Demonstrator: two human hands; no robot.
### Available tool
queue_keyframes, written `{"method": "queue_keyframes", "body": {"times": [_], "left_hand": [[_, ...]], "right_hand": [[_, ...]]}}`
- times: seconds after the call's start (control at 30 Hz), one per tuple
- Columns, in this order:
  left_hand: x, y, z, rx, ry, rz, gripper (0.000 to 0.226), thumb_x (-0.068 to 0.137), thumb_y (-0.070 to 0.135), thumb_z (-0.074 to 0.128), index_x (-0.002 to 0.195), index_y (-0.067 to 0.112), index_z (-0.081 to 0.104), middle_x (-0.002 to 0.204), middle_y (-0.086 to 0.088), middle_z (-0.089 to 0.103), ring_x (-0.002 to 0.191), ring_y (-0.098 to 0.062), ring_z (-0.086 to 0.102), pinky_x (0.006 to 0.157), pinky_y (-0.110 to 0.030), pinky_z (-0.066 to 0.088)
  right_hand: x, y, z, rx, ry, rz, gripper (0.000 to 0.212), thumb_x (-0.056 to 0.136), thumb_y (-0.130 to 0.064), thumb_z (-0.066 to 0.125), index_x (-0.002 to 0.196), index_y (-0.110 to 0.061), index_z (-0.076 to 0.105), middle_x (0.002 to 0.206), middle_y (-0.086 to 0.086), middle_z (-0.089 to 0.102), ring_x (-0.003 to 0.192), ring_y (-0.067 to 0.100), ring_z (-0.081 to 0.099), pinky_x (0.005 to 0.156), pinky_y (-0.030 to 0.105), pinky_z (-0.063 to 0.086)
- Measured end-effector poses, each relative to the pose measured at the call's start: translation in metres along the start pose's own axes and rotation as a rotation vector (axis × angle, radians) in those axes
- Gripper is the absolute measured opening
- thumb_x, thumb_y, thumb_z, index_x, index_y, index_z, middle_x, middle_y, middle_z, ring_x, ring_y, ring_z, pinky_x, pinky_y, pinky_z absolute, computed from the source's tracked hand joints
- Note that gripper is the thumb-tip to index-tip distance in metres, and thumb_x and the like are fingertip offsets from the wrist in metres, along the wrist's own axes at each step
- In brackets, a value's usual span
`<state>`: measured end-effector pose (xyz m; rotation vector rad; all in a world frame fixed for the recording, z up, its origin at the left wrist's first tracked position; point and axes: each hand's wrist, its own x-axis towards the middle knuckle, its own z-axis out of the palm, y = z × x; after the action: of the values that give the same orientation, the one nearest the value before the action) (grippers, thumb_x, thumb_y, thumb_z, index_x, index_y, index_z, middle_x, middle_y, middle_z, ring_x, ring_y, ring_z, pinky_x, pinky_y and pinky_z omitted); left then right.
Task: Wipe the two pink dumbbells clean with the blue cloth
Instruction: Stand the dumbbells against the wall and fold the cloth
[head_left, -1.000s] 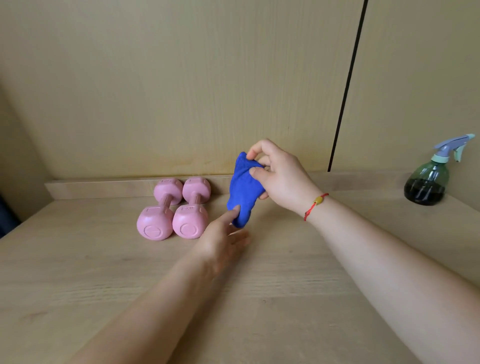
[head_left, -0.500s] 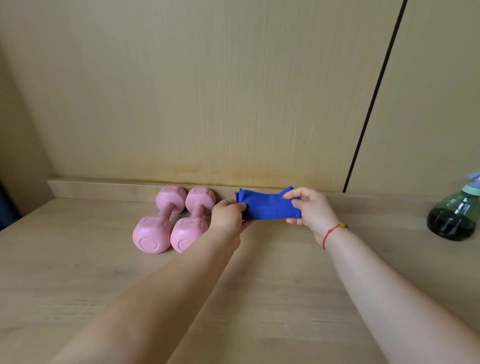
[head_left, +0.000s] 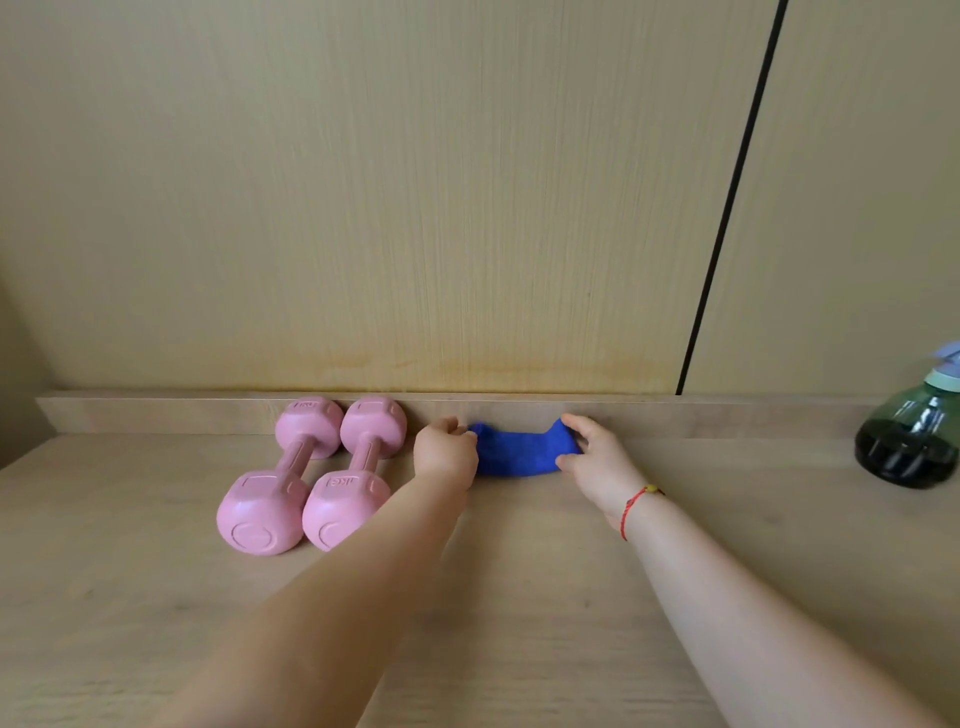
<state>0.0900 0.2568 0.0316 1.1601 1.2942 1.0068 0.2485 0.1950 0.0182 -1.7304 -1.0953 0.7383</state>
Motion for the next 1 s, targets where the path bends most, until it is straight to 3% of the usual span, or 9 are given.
{"method": "queue_keyframes", "body": {"times": [0.07, 0.17, 0.23, 0.37, 0.5, 0.77, 0.93, 1.0], "left_hand": [[-0.003, -0.004, -0.003, 0.037, 0.028, 0.044, 0.044, 0.098, 0.004, 0.048, 0.142, 0.008, 0.046, 0.14, -0.004, 0.054, 0.119, -0.021, 0.055, 0.106, -0.034, 0.043], [-0.011, -0.007, -0.013, 0.102, 0.041, 0.072, 0.045, 0.096, 0.0, 0.045, 0.138, 0.013, 0.051, 0.137, 0.001, 0.055, 0.106, -0.015, 0.053, 0.096, -0.026, 0.043], [-0.02, -0.006, -0.019, 0.139, 0.022, 0.092, 0.045, 0.094, -0.002, 0.044, 0.135, 0.013, 0.054, 0.136, 0.001, 0.056, 0.103, -0.014, 0.051, 0.089, -0.025, 0.041], [-0.047, -0.001, -0.032, 0.16, -0.034, 0.112, 0.038, 0.095, 0.001, 0.047, 0.13, 0.012, 0.059, 0.125, -0.002, 0.059, 0.097, -0.013, 0.052, 0.081, -0.025, 0.039], [-0.077, 0.003, -0.044, 0.225, -0.104, 0.18, 0.031, 0.094, 0.007, 0.054, 0.123, 0.011, 0.064, 0.118, -0.006, 0.064, 0.077, -0.009, 0.052, 0.061, -0.021, 0.04], [-0.153, 0.016, -0.078, 0.267, -0.119, 0.309, 0.023, 0.094, 0.013, 0.055, 0.113, 0.013, 0.068, 0.088, 0.001, 0.064, 0.061, -0.008, 0.048, 0.05, -0.018, 0.037], [-0.202, 0.019, -0.1, 0.315, -0.14, 0.405, 0.02, 0.095, 0.015, 0.057, 0.11, 0.015, 0.07, 0.106, 0.003, 0.068, 0.087, -0.01, 0.059, 0.064, -0.016, 0.042], [-0.223, 0.014, -0.108, 0.343, -0.161, 0.443, 0.019, 0.095, 0.016, 0.057, 0.109, 0.016, 0.07, 0.104, 0.004, 0.069, 0.087, -0.01, 0.059, 0.066, -0.017, 0.044]], "right_hand": [[-0.007, 0.0, -0.002, -0.021, 0.009, -0.013, 0.059, 0.093, 0.004, 0.051, 0.145, -0.02, 0.041, 0.147, 0.0, 0.043, 0.12, 0.014, 0.049, 0.089, 0.02, 0.04], [-0.017, -0.002, -0.003, -0.045, 0.046, 0.003, 0.054, 0.094, 0.002, 0.047, 0.143, -0.021, 0.045, 0.146, 0.0, 0.044, 0.093, 0.012, 0.055, 0.06, 0.014, 0.04], [-0.025, -0.006, -0.002, -0.05, 0.063, 0.007, 0.053, 0.094, 0.002, 0.046, 0.143, -0.02, 0.046, 0.146, 0.001, 0.045, 0.088, 0.012, 0.053, 0.056, 0.01, 0.038], [-0.051, -0.02, -0.004, -0.084, 0.034, -0.022, 0.052, 0.094, 0.0, 0.049, 0.142, -0.018, 0.048, 0.148, 0.0, 0.046, 0.1, 0.015, 0.054, 0.064, 0.009, 0.039], [-0.081, -0.038, -0.008, -0.107, -0.044, -0.065, 0.041, 0.094, -0.004, 0.055, 0.134, -0.016, 0.056, 0.139, -0.001, 0.055, 0.123, 0.015, 0.052, 0.093, 0.021, 0.038], [-0.161, -0.071, -0.009, -0.128, -0.133, -0.125, 0.027, 0.093, -0.017, 0.061, 0.12, -0.019, 0.066, 0.118, 0.0, 0.064, 0.111, 0.015, 0.059, 0.08, 0.02, 0.042], [-0.209, -0.086, -0.009, -0.168, -0.152, -0.175, 0.031, 0.093, -0.019, 0.061, 0.124, -0.018, 0.062, 0.115, 0.0, 0.066, 0.11, 0.015, 0.061, 0.088, 0.022, 0.041], [-0.232, -0.085, -0.007, -0.211, -0.155, -0.199, 0.027, 0.091, -0.02, 0.064, 0.118, -0.018, 0.065, 0.113, 0.0, 0.068, 0.109, 0.015, 0.062, 0.089, 0.023, 0.044]]}}
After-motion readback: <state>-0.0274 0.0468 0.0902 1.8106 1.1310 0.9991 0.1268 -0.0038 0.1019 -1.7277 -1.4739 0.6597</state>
